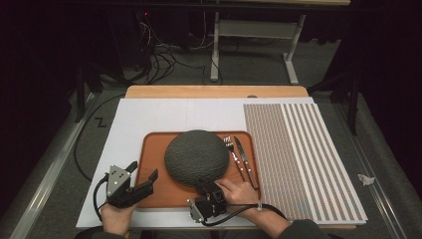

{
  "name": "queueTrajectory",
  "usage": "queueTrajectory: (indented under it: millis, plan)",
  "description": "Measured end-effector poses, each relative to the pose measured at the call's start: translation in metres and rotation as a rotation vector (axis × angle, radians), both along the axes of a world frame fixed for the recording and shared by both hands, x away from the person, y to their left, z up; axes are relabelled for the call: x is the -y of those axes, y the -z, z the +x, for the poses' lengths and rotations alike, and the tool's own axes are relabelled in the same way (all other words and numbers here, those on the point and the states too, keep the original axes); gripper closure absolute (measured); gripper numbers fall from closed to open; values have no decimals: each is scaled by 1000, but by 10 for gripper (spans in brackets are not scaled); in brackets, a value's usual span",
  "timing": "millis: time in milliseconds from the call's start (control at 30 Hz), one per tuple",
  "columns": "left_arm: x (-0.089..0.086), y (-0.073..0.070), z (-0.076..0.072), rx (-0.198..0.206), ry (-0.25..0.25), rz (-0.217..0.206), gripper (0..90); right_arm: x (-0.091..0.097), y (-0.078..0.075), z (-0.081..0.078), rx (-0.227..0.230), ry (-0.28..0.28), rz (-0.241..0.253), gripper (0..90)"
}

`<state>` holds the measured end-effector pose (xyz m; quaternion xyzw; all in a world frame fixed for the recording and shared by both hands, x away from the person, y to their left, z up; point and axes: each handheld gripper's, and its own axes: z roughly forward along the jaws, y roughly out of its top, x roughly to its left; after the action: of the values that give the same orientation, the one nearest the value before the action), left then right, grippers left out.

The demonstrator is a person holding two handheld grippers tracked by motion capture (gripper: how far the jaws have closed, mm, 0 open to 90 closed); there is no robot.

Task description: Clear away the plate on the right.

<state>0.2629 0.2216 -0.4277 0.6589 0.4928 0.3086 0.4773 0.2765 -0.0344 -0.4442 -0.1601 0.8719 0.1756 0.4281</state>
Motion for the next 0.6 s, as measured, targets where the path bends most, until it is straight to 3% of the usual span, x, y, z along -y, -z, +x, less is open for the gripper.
queueTrajectory:
  millis: [600]
  plan:
    - [0,0,0,-2,-2,-3,263,25,-2,1,2,56,-2,727]
